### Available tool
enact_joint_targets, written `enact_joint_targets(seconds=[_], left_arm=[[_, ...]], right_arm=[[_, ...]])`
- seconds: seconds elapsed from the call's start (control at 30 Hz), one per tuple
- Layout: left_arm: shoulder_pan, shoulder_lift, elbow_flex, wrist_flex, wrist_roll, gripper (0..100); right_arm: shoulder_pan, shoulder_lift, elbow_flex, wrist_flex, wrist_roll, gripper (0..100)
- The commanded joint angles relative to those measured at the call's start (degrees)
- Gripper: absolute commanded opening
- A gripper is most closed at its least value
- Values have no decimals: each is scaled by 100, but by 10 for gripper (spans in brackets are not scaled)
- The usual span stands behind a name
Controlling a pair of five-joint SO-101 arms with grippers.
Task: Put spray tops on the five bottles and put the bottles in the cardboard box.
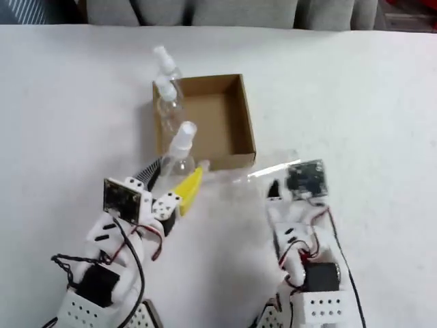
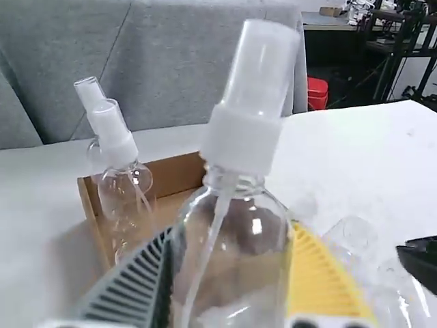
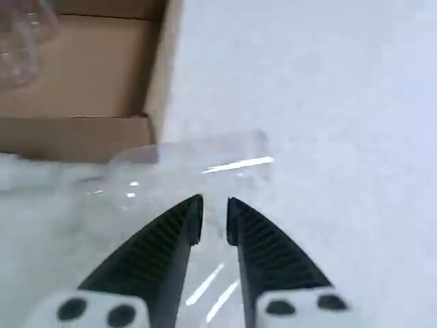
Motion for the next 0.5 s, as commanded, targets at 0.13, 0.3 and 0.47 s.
enact_joint_targets(seconds=[0.13, 0.3, 0.47], left_arm=[[4, -57, -44, -202, -158, 20], [22, -57, 132, -220, -501, 20], [-4, -57, 352, -897, -62, 20]], right_arm=[[1877, -699, 607, 189, 114, 15], [2299, -699, 615, 673, 976, 16], [2510, -699, 615, 1015, 1574, 16]])
